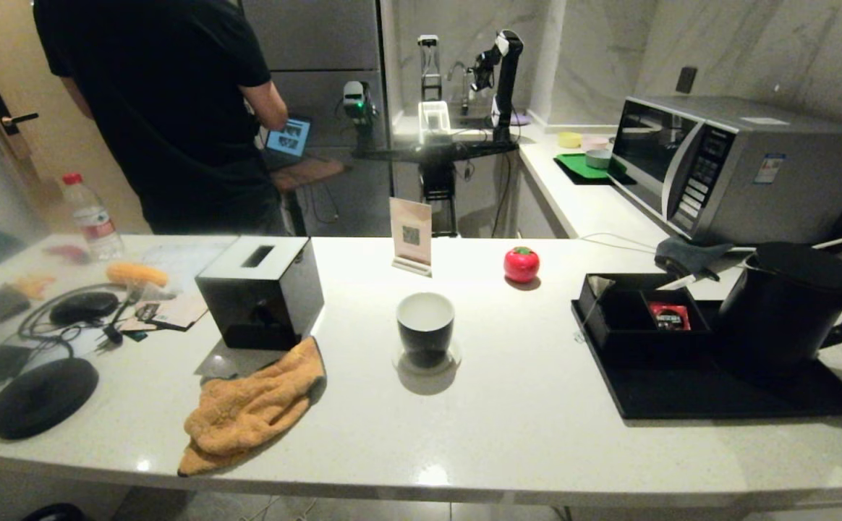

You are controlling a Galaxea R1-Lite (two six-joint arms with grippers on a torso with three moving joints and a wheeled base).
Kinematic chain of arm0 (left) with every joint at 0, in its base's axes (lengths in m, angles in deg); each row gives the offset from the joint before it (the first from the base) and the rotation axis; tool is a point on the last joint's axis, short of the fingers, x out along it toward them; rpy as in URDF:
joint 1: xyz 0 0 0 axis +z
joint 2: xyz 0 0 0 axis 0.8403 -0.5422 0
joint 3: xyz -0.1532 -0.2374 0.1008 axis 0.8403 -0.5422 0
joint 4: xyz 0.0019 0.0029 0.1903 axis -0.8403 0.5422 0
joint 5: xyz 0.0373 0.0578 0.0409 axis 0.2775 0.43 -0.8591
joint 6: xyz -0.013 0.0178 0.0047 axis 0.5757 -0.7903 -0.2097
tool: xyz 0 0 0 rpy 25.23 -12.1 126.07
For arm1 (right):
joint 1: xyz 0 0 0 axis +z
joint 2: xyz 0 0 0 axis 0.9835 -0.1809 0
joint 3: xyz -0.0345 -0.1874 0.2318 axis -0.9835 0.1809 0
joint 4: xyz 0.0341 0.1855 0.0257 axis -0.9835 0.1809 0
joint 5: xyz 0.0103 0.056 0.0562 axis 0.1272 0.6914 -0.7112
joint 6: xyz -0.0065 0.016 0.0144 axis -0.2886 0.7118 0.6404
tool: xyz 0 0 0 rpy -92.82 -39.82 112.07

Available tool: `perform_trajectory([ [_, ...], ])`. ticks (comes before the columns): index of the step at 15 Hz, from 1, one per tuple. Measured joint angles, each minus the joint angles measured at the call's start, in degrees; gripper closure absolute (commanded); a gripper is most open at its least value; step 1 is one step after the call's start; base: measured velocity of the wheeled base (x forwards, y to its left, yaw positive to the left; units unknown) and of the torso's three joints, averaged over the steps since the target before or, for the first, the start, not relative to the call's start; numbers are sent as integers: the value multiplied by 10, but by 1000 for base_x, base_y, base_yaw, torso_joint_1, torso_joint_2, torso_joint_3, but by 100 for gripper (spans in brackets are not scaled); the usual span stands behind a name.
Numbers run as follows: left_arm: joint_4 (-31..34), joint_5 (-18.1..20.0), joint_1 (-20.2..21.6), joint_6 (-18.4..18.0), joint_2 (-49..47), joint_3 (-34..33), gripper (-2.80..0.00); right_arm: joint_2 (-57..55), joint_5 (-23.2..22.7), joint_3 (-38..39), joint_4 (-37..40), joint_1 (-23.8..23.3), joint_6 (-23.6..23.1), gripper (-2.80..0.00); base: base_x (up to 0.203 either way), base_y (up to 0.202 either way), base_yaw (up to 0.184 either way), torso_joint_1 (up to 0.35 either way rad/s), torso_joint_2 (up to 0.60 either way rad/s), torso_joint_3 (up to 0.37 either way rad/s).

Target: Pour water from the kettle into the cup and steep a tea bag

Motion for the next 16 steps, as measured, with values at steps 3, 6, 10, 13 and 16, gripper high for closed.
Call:
perform_trajectory([
  [3,0,0,0,0,0,0,0,-7,-24,-6,-1,2,0,-280,0,0,0,0,0,0],
  [6,0,0,0,0,0,0,0,-11,-29,-10,1,8,1,-280,0,0,0,0,0,0],
  [10,0,0,0,0,0,0,0,-18,-39,-18,-1,18,0,-280,0,0,0,0,0,0],
  [13,0,0,0,0,0,0,0,-32,-36,-43,-1,24,-2,-280,0,0,0,0,0,0],
  [16,0,0,0,0,0,0,0,-48,-36,-71,-1,27,-1,-280,0,0,0,0,0,0],
])
